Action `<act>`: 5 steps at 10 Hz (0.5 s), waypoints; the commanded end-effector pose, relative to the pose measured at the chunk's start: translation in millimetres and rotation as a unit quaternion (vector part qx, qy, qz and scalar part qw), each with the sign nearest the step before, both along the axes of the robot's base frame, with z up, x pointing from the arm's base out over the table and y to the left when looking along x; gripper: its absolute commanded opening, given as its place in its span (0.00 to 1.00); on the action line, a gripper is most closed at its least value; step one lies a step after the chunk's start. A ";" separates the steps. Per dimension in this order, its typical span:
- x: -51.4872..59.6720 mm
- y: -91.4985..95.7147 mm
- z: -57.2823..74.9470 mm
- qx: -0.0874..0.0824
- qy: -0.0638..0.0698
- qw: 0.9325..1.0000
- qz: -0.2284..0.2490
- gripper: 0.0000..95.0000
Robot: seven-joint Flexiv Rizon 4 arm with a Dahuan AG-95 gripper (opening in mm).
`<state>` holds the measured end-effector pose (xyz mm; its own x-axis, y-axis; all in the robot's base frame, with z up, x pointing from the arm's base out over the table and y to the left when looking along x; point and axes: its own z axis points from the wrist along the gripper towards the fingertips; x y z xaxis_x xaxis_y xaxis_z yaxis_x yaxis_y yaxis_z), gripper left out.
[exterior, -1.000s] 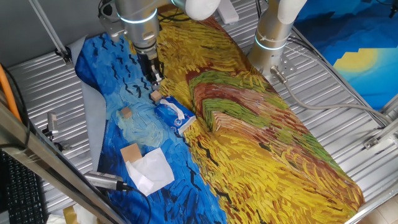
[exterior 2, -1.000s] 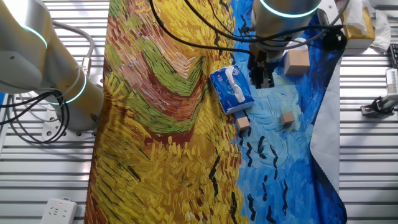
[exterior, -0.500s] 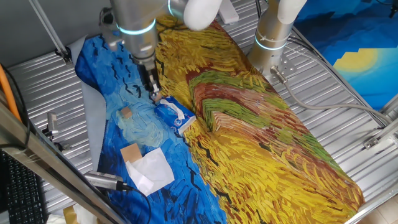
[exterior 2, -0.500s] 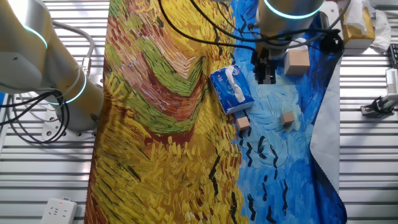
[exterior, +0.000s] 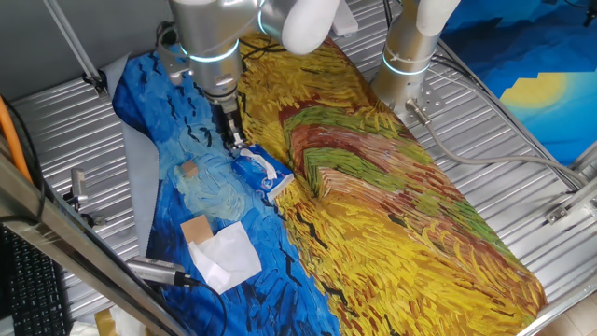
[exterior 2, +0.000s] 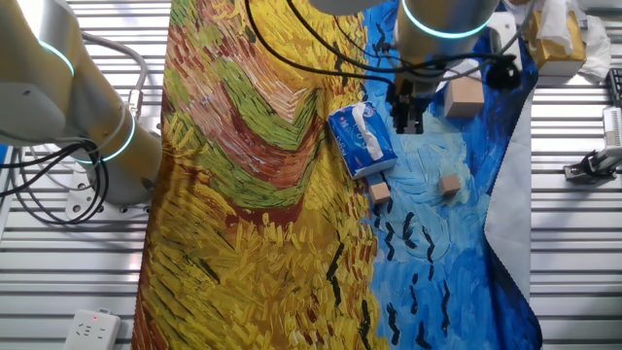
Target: Pull out a napkin
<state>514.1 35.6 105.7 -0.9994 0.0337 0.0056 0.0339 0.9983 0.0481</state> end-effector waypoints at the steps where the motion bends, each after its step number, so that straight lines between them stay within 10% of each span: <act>1: -3.2 3.5 -15.3 0.002 -0.005 1.000 -0.007 0.00; 5: -8.3 6.8 -15.7 0.012 0.009 1.000 -0.016 0.00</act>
